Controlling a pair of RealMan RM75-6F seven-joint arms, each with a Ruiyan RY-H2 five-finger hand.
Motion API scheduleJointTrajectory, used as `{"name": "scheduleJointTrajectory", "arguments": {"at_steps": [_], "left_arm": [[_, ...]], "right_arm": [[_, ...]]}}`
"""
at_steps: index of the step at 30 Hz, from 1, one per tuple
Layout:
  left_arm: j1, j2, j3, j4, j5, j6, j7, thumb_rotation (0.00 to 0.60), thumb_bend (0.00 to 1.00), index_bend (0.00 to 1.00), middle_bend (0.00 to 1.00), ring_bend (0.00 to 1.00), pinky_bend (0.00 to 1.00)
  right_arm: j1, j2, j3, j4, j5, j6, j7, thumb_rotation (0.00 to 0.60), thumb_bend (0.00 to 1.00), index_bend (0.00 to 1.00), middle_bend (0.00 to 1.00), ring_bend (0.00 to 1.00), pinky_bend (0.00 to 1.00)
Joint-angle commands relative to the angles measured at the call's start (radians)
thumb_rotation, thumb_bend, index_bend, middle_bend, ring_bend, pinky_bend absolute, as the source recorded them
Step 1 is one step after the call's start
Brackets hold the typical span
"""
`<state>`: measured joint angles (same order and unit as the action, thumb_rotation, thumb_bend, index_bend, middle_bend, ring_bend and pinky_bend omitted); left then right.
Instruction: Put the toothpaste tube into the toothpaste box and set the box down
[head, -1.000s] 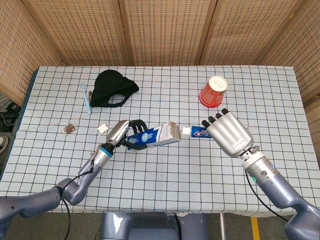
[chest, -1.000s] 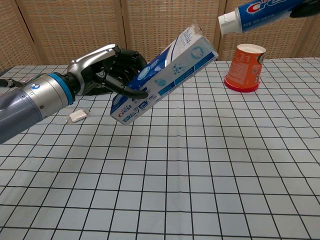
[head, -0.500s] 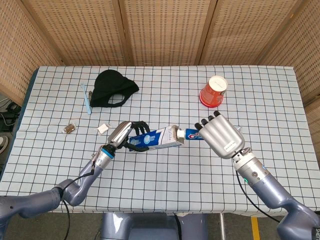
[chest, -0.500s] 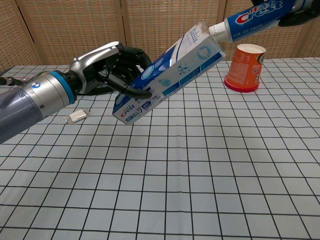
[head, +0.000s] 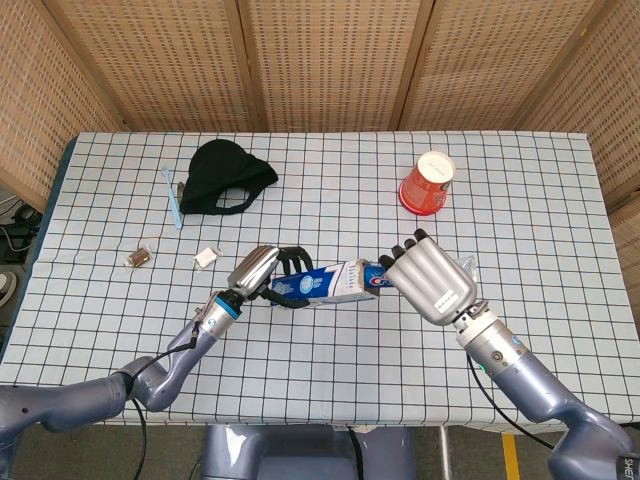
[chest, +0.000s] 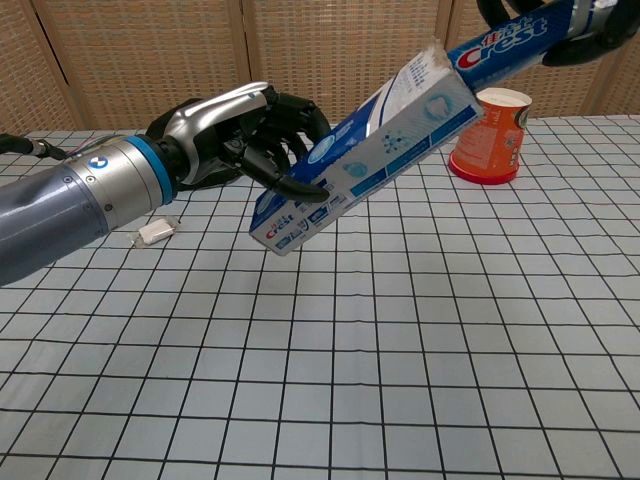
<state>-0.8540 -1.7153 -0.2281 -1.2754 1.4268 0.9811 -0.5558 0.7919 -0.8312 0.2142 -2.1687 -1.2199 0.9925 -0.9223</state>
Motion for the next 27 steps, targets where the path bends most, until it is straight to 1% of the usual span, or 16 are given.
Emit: {"name": "scheduleJointTrajectory", "arguments": {"at_steps": [1, 6, 9, 12, 13, 14, 15, 16, 17, 19, 20, 23, 27], "left_arm": [[-0.007, -0.01, -0.004, -0.011, -0.003, -0.002, 0.005, 0.6, 0.11, 0.53, 0.47, 0.47, 0.53], [-0.015, -0.023, -0.005, -0.018, -0.008, -0.006, 0.02, 0.6, 0.11, 0.53, 0.47, 0.47, 0.53], [-0.019, -0.028, -0.007, -0.019, -0.013, -0.009, 0.028, 0.6, 0.11, 0.54, 0.47, 0.47, 0.53], [-0.021, -0.035, -0.011, -0.021, -0.019, -0.01, 0.028, 0.6, 0.12, 0.54, 0.47, 0.47, 0.53], [-0.021, -0.038, -0.012, -0.02, -0.02, -0.009, 0.027, 0.6, 0.12, 0.54, 0.47, 0.47, 0.53], [-0.022, -0.042, -0.013, -0.02, -0.022, -0.009, 0.026, 0.6, 0.12, 0.54, 0.47, 0.47, 0.53], [-0.023, -0.046, -0.015, -0.02, -0.024, -0.008, 0.024, 0.6, 0.12, 0.55, 0.47, 0.47, 0.53], [-0.023, -0.05, -0.016, -0.019, -0.026, -0.006, 0.022, 0.6, 0.12, 0.55, 0.47, 0.47, 0.53], [-0.022, -0.058, -0.02, -0.016, -0.027, 0.001, 0.018, 0.6, 0.12, 0.56, 0.47, 0.47, 0.53], [-0.022, -0.072, -0.026, -0.012, -0.029, 0.011, 0.008, 0.6, 0.12, 0.57, 0.48, 0.47, 0.53], [-0.021, -0.084, -0.036, -0.016, -0.034, 0.019, -0.011, 0.6, 0.12, 0.57, 0.48, 0.47, 0.53], [-0.022, -0.108, -0.047, -0.006, -0.039, 0.032, -0.037, 0.6, 0.12, 0.57, 0.48, 0.47, 0.53], [-0.023, -0.122, -0.053, 0.002, -0.036, 0.04, -0.068, 0.6, 0.12, 0.58, 0.48, 0.48, 0.53]], "right_arm": [[0.023, -0.01, -0.014, -0.013, 0.002, -0.012, -0.062, 0.6, 0.64, 0.67, 0.67, 0.65, 0.59], [0.047, -0.027, -0.025, -0.026, 0.01, 0.001, -0.155, 0.6, 0.64, 0.67, 0.67, 0.65, 0.59], [0.054, -0.034, -0.033, -0.03, -0.004, 0.011, -0.199, 0.6, 0.62, 0.66, 0.63, 0.63, 0.59], [0.058, -0.035, -0.041, -0.035, -0.016, 0.013, -0.225, 0.6, 0.56, 0.56, 0.52, 0.55, 0.59], [0.059, -0.035, -0.044, -0.037, -0.02, 0.014, -0.233, 0.6, 0.53, 0.5, 0.46, 0.51, 0.59], [0.059, -0.036, -0.047, -0.04, -0.025, 0.016, -0.239, 0.6, 0.48, 0.43, 0.4, 0.47, 0.59], [0.059, -0.038, -0.048, -0.042, -0.031, 0.021, -0.244, 0.6, 0.44, 0.39, 0.37, 0.44, 0.59], [0.057, -0.04, -0.05, -0.045, -0.038, 0.028, -0.251, 0.6, 0.36, 0.32, 0.32, 0.41, 0.58], [0.055, -0.042, -0.052, -0.048, -0.051, 0.038, -0.261, 0.6, 0.29, 0.27, 0.28, 0.38, 0.56], [0.051, -0.046, -0.053, -0.055, -0.076, 0.056, -0.281, 0.6, 0.19, 0.19, 0.23, 0.34, 0.5], [0.049, -0.047, -0.048, -0.059, -0.119, 0.081, -0.308, 0.6, 0.14, 0.16, 0.21, 0.32, 0.47], [0.024, -0.062, -0.051, -0.066, -0.194, 0.141, -0.354, 0.6, 0.07, 0.11, 0.18, 0.26, 0.39], [-0.006, -0.071, -0.041, -0.073, -0.234, 0.205, -0.403, 0.6, 0.06, 0.08, 0.14, 0.22, 0.32]]}}
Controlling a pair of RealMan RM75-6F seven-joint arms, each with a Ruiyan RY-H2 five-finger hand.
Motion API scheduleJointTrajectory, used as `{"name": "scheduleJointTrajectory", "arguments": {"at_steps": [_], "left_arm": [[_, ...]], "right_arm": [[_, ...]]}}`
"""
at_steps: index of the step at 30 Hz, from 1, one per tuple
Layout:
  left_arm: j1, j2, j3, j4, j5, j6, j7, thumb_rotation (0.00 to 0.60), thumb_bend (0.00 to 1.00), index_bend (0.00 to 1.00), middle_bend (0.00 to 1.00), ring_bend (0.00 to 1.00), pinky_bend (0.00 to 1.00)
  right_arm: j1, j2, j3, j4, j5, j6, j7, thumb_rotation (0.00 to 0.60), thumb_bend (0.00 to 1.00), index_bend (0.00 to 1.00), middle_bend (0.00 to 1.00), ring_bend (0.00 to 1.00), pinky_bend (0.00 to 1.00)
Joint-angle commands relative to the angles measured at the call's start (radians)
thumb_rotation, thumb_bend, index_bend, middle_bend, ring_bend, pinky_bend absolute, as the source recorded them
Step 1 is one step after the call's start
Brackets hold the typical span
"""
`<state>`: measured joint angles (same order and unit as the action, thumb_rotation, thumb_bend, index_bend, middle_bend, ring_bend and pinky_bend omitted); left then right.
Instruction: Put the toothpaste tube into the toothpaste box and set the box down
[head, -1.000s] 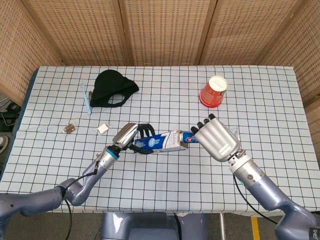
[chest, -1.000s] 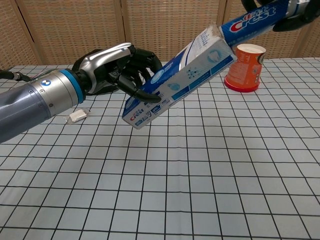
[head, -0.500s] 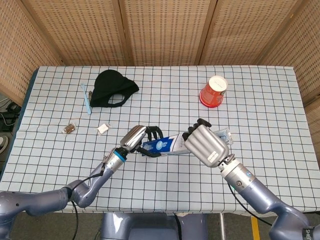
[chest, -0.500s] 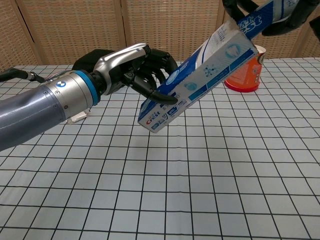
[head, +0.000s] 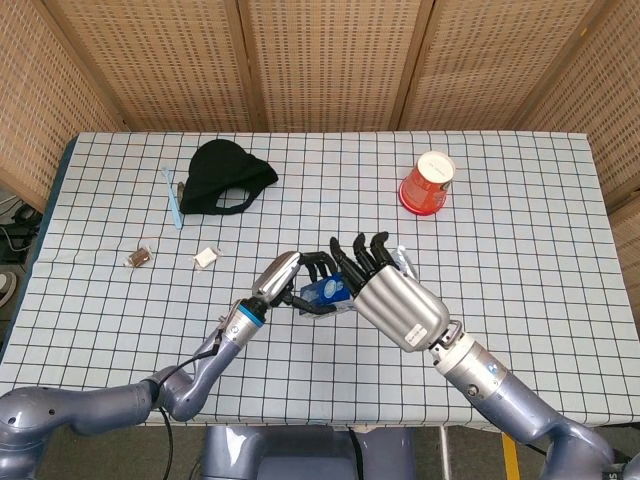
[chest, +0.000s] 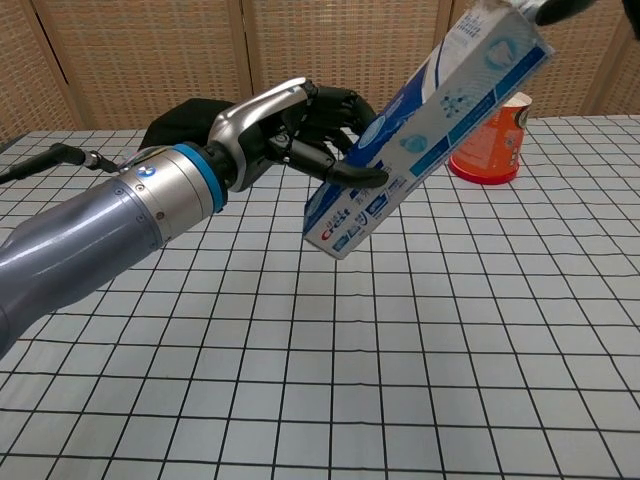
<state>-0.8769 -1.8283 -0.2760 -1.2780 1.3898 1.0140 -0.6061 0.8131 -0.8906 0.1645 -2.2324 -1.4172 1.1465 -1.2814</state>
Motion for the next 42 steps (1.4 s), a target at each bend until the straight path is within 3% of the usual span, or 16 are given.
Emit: {"name": "scheduleJointTrajectory", "arguments": {"at_steps": [1, 7, 14, 20, 21, 24, 32, 35, 38, 42], "left_arm": [[0.0, -0.011, -0.004, 0.007, 0.005, 0.011, -0.024, 0.6, 0.12, 0.58, 0.48, 0.48, 0.53], [0.005, -0.013, 0.0, 0.009, 0.014, 0.021, -0.051, 0.6, 0.12, 0.59, 0.48, 0.48, 0.53], [0.02, 0.009, 0.004, 0.008, 0.023, 0.037, -0.076, 0.6, 0.12, 0.59, 0.48, 0.48, 0.53], [0.037, 0.035, 0.003, -0.005, 0.03, 0.054, -0.127, 0.6, 0.12, 0.59, 0.49, 0.48, 0.53], [0.049, 0.05, -0.002, -0.011, 0.028, 0.067, -0.152, 0.6, 0.12, 0.59, 0.49, 0.48, 0.53], [0.064, 0.081, 0.009, -0.015, 0.048, 0.082, -0.194, 0.6, 0.12, 0.59, 0.49, 0.48, 0.53], [0.107, 0.147, 0.048, 0.018, 0.087, 0.118, -0.279, 0.6, 0.12, 0.59, 0.49, 0.48, 0.53], [0.119, 0.176, 0.095, 0.092, 0.114, 0.107, -0.234, 0.6, 0.12, 0.59, 0.49, 0.48, 0.53], [0.122, 0.189, 0.146, 0.168, 0.145, 0.085, -0.174, 0.6, 0.12, 0.59, 0.49, 0.48, 0.53], [0.129, 0.168, 0.176, 0.24, 0.149, 0.069, -0.155, 0.6, 0.12, 0.59, 0.49, 0.48, 0.53]], "right_arm": [[-0.033, -0.013, 0.016, -0.007, -0.047, 0.069, -0.051, 0.6, 0.06, 0.07, 0.12, 0.21, 0.3], [-0.07, 0.006, 0.086, 0.03, -0.032, 0.173, -0.045, 0.6, 0.06, 0.06, 0.11, 0.17, 0.2], [-0.125, 0.067, 0.126, 0.148, 0.072, 0.209, 0.124, 0.6, 0.06, 0.06, 0.09, 0.16, 0.15], [-0.173, 0.071, 0.117, 0.258, 0.122, 0.221, 0.235, 0.6, 0.06, 0.06, 0.09, 0.16, 0.15], [-0.199, 0.064, 0.113, 0.305, 0.183, 0.226, 0.275, 0.6, 0.06, 0.06, 0.09, 0.16, 0.15], [-0.219, 0.049, 0.109, 0.376, 0.23, 0.207, 0.359, 0.6, 0.06, 0.07, 0.09, 0.16, 0.15], [-0.271, 0.01, 0.082, 0.475, 0.366, 0.077, 0.63, 0.6, 0.06, 0.08, 0.11, 0.16, 0.15], [-0.3, -0.031, 0.043, 0.545, 0.373, 0.015, 0.744, 0.6, 0.06, 0.09, 0.11, 0.16, 0.14], [-0.33, -0.089, 0.006, 0.634, 0.301, 0.006, 0.86, 0.6, 0.06, 0.1, 0.12, 0.16, 0.14], [-0.352, -0.132, -0.019, 0.698, 0.241, 0.013, 0.944, 0.6, 0.06, 0.1, 0.13, 0.16, 0.14]]}}
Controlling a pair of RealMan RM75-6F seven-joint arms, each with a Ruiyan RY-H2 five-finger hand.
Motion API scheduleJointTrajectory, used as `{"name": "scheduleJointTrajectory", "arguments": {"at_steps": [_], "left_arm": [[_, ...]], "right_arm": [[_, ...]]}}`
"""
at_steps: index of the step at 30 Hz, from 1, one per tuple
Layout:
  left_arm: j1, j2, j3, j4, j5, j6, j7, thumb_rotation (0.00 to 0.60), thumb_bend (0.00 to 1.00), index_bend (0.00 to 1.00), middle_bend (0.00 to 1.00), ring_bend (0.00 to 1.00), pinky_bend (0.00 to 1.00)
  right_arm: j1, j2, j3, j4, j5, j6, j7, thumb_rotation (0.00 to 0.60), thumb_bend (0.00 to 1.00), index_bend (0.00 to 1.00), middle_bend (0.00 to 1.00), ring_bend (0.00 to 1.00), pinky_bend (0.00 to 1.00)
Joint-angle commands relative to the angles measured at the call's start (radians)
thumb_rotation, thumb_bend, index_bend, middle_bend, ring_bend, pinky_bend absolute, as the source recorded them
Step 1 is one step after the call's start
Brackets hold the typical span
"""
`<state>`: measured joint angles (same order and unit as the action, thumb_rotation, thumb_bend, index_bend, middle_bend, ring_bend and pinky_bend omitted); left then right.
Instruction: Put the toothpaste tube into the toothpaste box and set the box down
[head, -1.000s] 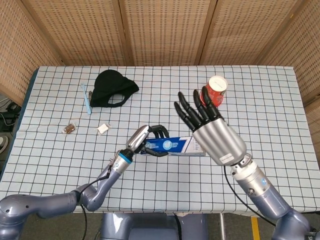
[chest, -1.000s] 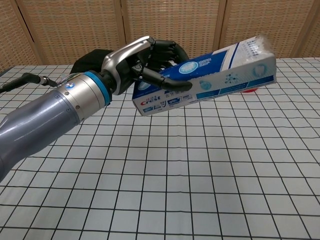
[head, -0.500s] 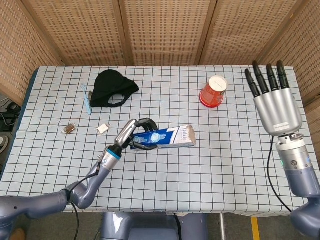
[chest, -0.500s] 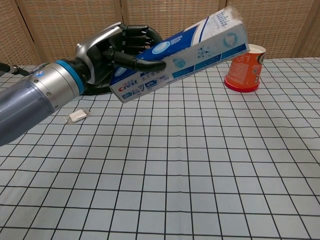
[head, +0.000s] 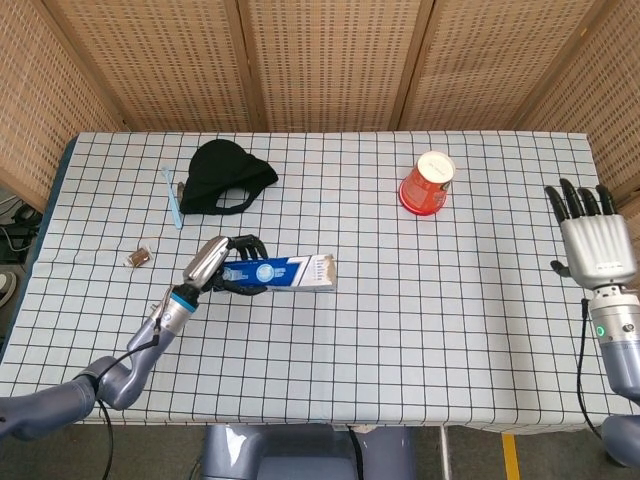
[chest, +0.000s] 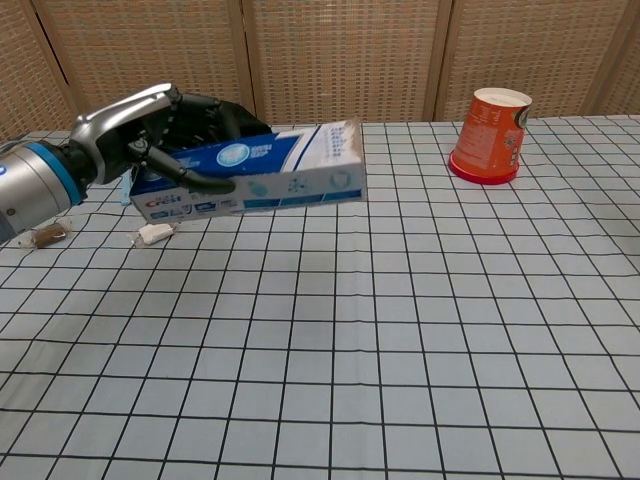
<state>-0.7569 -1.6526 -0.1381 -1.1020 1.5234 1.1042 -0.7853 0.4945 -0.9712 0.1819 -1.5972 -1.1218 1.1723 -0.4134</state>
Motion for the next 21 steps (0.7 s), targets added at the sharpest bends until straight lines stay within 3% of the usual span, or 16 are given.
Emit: {"name": "scheduleJointTrajectory", "arguments": {"at_steps": [1, 8, 15, 16, 19, 21], "left_arm": [[0.011, -0.017, 0.044, 0.084, 0.015, -0.027, 0.024, 0.6, 0.12, 0.59, 0.49, 0.48, 0.53], [0.018, -0.135, 0.084, 0.269, 0.008, -0.075, -0.019, 0.6, 0.12, 0.59, 0.49, 0.48, 0.53], [0.021, -0.203, 0.097, 0.372, 0.01, -0.087, -0.06, 0.6, 0.11, 0.58, 0.49, 0.48, 0.53], [0.022, -0.216, 0.1, 0.392, 0.011, -0.088, -0.068, 0.6, 0.07, 0.55, 0.47, 0.48, 0.52], [0.026, -0.237, 0.108, 0.426, 0.018, -0.078, -0.084, 0.6, 0.01, 0.36, 0.27, 0.32, 0.36], [0.025, -0.238, 0.117, 0.432, 0.03, -0.074, -0.116, 0.6, 0.0, 0.15, 0.09, 0.12, 0.17]], "right_arm": [[-0.038, -0.061, -0.041, 0.073, -0.065, -0.012, 0.093, 0.6, 0.06, 0.1, 0.13, 0.16, 0.14], [-0.07, -0.11, -0.071, 0.126, -0.135, 0.012, 0.172, 0.6, 0.06, 0.11, 0.14, 0.18, 0.14], [-0.081, -0.124, -0.076, 0.144, -0.157, 0.017, 0.195, 0.6, 0.06, 0.11, 0.15, 0.18, 0.14], [-0.082, -0.126, -0.076, 0.148, -0.16, 0.017, 0.198, 0.6, 0.06, 0.11, 0.15, 0.18, 0.14], [-0.086, -0.13, -0.076, 0.156, -0.164, 0.018, 0.206, 0.6, 0.06, 0.11, 0.15, 0.19, 0.14], [-0.089, -0.13, -0.074, 0.158, -0.167, 0.019, 0.213, 0.6, 0.06, 0.11, 0.15, 0.19, 0.13]]}}
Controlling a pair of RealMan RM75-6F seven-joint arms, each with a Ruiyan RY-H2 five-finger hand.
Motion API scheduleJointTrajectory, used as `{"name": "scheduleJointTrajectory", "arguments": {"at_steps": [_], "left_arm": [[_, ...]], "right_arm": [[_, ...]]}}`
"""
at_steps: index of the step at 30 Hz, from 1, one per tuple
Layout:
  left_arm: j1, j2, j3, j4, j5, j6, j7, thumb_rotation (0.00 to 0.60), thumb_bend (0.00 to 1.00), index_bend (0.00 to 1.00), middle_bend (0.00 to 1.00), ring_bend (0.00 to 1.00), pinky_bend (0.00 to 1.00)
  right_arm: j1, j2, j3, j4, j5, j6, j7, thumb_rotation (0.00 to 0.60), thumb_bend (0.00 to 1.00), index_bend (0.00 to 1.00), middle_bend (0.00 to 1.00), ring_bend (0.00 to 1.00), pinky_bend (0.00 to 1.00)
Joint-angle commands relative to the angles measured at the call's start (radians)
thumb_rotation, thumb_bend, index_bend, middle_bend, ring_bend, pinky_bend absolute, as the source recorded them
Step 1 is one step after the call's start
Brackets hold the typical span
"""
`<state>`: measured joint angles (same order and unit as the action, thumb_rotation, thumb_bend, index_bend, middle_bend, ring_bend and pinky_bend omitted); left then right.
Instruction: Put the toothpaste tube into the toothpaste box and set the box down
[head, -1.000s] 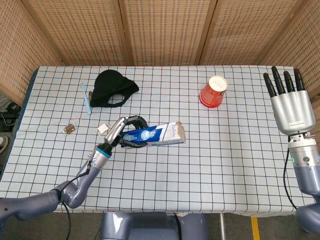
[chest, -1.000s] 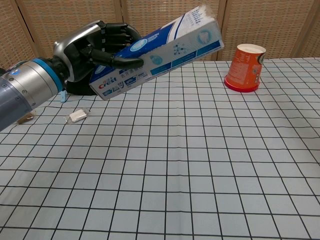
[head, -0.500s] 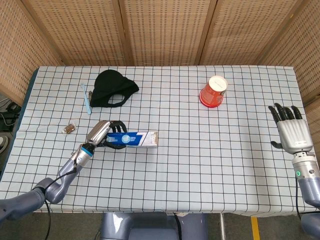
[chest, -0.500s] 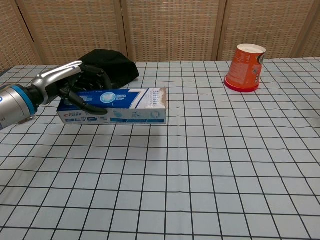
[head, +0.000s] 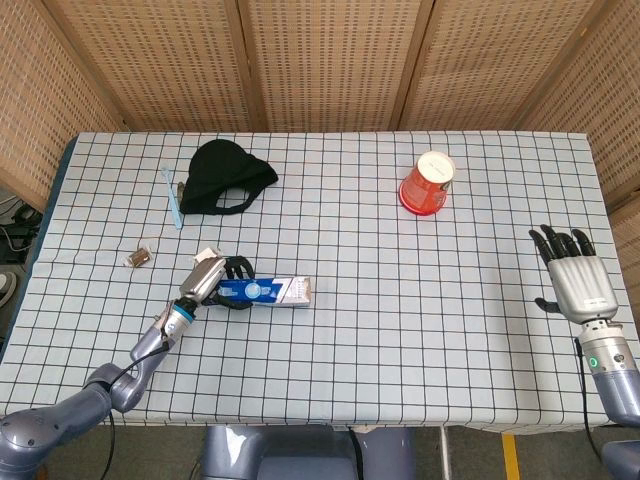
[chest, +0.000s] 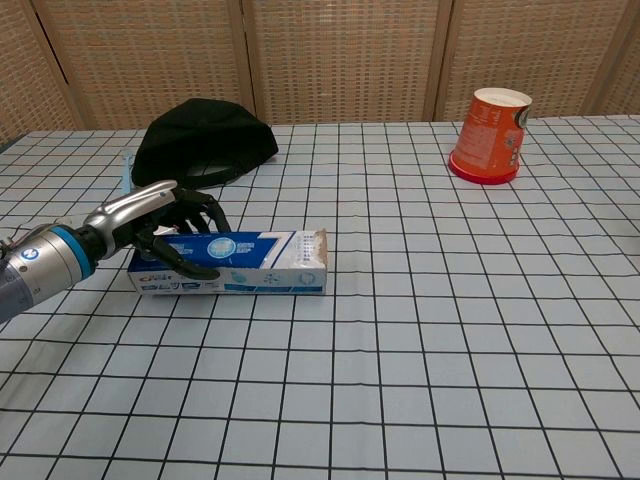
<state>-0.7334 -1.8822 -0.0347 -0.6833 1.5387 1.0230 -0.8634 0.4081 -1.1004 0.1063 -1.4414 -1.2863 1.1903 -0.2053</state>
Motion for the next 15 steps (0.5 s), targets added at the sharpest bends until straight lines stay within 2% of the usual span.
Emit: {"name": "scheduleJointTrajectory", "arguments": {"at_steps": [1, 2, 3, 6, 9, 12, 13, 15], "left_arm": [[0.001, -0.004, 0.018, 0.012, 0.024, 0.022, -0.056, 0.6, 0.0, 0.05, 0.02, 0.03, 0.07], [0.002, 0.001, 0.018, 0.007, 0.029, 0.036, -0.063, 0.6, 0.0, 0.01, 0.0, 0.0, 0.02], [0.004, 0.009, 0.018, -0.003, 0.035, 0.056, -0.069, 0.6, 0.0, 0.0, 0.0, 0.0, 0.0], [0.012, 0.045, 0.008, -0.056, 0.04, 0.107, -0.067, 0.6, 0.0, 0.0, 0.0, 0.0, 0.0], [0.028, 0.107, -0.01, -0.148, 0.038, 0.165, -0.025, 0.6, 0.0, 0.0, 0.0, 0.0, 0.0], [0.069, 0.212, -0.041, -0.295, 0.013, 0.239, 0.155, 0.6, 0.0, 0.0, 0.0, 0.0, 0.0], [0.123, 0.293, -0.056, -0.385, -0.018, 0.302, 0.311, 0.6, 0.0, 0.0, 0.0, 0.0, 0.0], [0.171, 0.386, -0.056, -0.548, -0.061, 0.316, 0.472, 0.6, 0.0, 0.0, 0.0, 0.0, 0.0]], "right_arm": [[-0.005, 0.001, 0.003, 0.003, -0.004, 0.003, 0.009, 0.6, 0.06, 0.11, 0.15, 0.19, 0.13], [-0.007, 0.002, 0.004, 0.001, -0.004, 0.006, 0.012, 0.6, 0.06, 0.11, 0.15, 0.19, 0.13], [-0.009, 0.005, 0.005, -0.003, -0.006, 0.009, 0.017, 0.6, 0.06, 0.11, 0.15, 0.19, 0.13], [-0.02, 0.015, 0.007, -0.017, -0.013, 0.022, 0.033, 0.6, 0.06, 0.11, 0.14, 0.19, 0.11], [-0.037, 0.026, 0.007, -0.036, -0.025, 0.045, 0.057, 0.6, 0.02, 0.11, 0.12, 0.16, 0.05], [-0.068, 0.037, 0.002, -0.053, -0.046, 0.091, 0.085, 0.6, 0.0, 0.1, 0.08, 0.09, 0.0], [-0.099, 0.036, -0.008, -0.065, -0.064, 0.137, 0.107, 0.6, 0.0, 0.09, 0.06, 0.06, 0.0], [-0.123, 0.029, -0.02, -0.062, -0.09, 0.173, 0.119, 0.6, 0.0, 0.07, 0.02, 0.02, 0.0]]}}
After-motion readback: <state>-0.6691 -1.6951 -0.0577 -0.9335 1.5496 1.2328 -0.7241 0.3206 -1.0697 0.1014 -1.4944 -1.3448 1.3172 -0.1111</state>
